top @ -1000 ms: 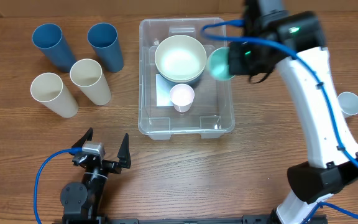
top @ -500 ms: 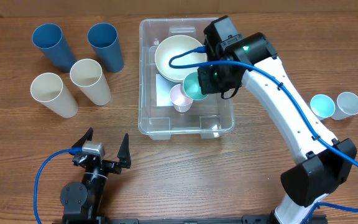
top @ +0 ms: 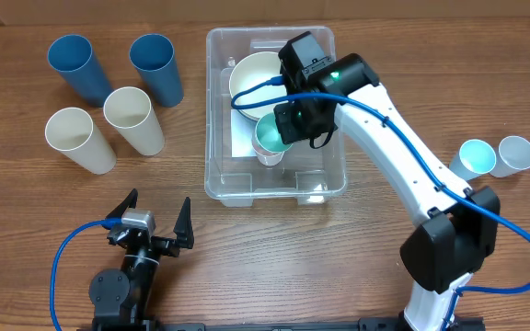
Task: Pack container
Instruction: 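Carry the mint cup to the bin and drop it into the pink cup, then grasp the light blue cup with the right gripper, then lower the light blue cup into the mint cup stack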
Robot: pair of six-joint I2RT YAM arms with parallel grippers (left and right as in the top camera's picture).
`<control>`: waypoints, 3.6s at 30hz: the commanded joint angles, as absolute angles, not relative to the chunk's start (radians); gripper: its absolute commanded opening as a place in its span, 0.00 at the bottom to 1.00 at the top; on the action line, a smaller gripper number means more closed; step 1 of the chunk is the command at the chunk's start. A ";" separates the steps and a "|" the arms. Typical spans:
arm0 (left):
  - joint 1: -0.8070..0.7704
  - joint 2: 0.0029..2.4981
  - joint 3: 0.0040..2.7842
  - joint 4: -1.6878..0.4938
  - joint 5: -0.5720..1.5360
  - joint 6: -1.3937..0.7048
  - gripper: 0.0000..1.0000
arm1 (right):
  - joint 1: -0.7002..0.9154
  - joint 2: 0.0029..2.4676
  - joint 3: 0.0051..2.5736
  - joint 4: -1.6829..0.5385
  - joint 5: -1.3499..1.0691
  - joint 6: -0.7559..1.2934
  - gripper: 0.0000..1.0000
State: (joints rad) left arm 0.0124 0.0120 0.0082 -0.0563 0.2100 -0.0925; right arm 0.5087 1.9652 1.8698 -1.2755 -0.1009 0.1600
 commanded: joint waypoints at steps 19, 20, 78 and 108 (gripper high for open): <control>0.006 0.004 0.005 -0.055 0.226 -0.067 1.00 | 0.233 1.865 2.070 -1.563 -0.106 0.197 0.76; 0.006 0.004 0.005 -0.055 0.226 -0.067 1.00 | 0.179 1.864 2.070 -1.583 -0.106 0.208 0.78; 0.006 0.004 0.005 -0.055 0.226 -0.067 1.00 | -0.057 1.856 2.064 -1.443 -0.103 0.231 0.04; 0.006 0.005 0.005 -0.055 0.226 -0.067 1.00 | 0.494 1.861 1.852 -1.263 -0.072 0.208 0.04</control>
